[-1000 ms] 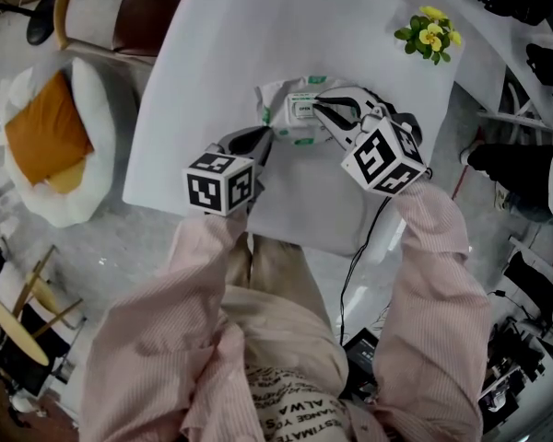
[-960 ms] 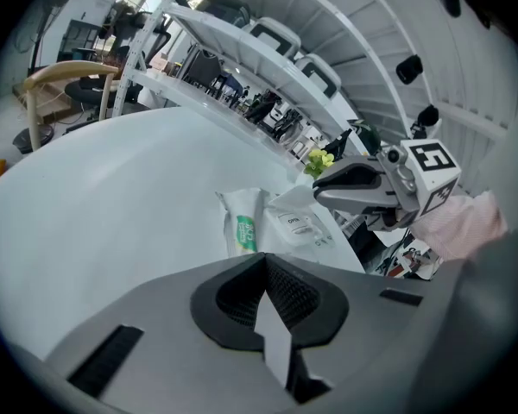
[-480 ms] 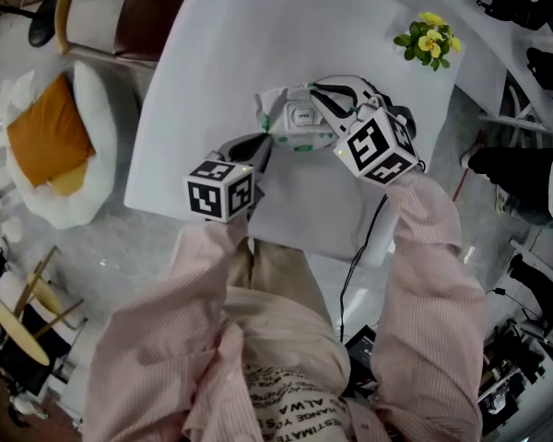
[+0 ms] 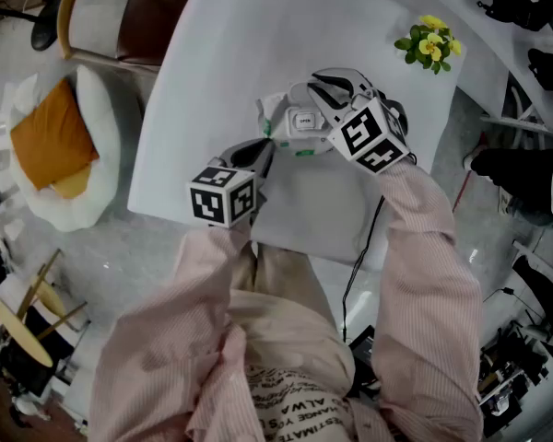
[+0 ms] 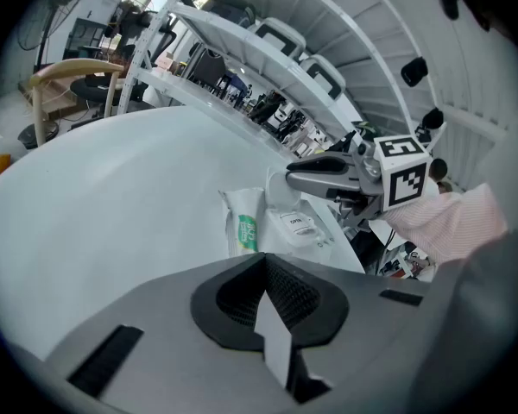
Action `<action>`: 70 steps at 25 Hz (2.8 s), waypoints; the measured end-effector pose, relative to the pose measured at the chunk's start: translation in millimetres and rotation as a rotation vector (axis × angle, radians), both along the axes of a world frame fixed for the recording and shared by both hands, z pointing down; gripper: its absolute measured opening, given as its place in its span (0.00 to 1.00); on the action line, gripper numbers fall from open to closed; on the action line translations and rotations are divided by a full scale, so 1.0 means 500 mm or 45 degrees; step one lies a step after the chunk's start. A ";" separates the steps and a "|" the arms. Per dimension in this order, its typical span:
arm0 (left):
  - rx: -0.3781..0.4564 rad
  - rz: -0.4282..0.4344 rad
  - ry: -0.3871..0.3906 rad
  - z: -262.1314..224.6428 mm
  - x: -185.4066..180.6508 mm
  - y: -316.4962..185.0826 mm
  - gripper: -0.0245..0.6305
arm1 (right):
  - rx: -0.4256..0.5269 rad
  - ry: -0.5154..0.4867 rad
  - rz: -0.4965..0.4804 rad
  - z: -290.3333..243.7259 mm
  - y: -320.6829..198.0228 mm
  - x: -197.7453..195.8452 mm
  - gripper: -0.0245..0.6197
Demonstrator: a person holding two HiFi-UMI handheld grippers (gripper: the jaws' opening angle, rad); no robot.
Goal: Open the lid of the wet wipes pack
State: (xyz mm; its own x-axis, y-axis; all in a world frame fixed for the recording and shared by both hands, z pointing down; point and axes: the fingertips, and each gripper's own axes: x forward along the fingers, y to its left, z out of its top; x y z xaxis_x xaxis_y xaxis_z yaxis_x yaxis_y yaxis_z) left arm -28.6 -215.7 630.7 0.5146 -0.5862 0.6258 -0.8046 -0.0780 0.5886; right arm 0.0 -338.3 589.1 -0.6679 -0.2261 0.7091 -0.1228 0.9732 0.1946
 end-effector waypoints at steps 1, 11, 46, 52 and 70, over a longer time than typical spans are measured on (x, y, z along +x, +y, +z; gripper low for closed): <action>0.000 -0.002 0.001 0.000 0.000 0.000 0.04 | -0.003 -0.001 0.004 0.002 -0.002 -0.001 0.09; -0.002 -0.005 -0.018 0.001 -0.003 0.001 0.04 | -0.011 -0.005 0.050 0.014 -0.010 -0.004 0.10; 0.663 0.146 -0.121 -0.366 -0.013 -0.028 0.04 | -0.055 -0.747 0.848 -0.305 0.074 0.178 0.04; 0.749 0.147 -0.142 -0.430 -0.019 -0.029 0.04 | -0.062 -0.861 0.903 -0.363 0.114 0.201 0.04; 0.971 0.040 -0.239 -0.572 -0.067 -0.010 0.04 | 0.114 -1.090 1.050 -0.511 0.178 0.300 0.04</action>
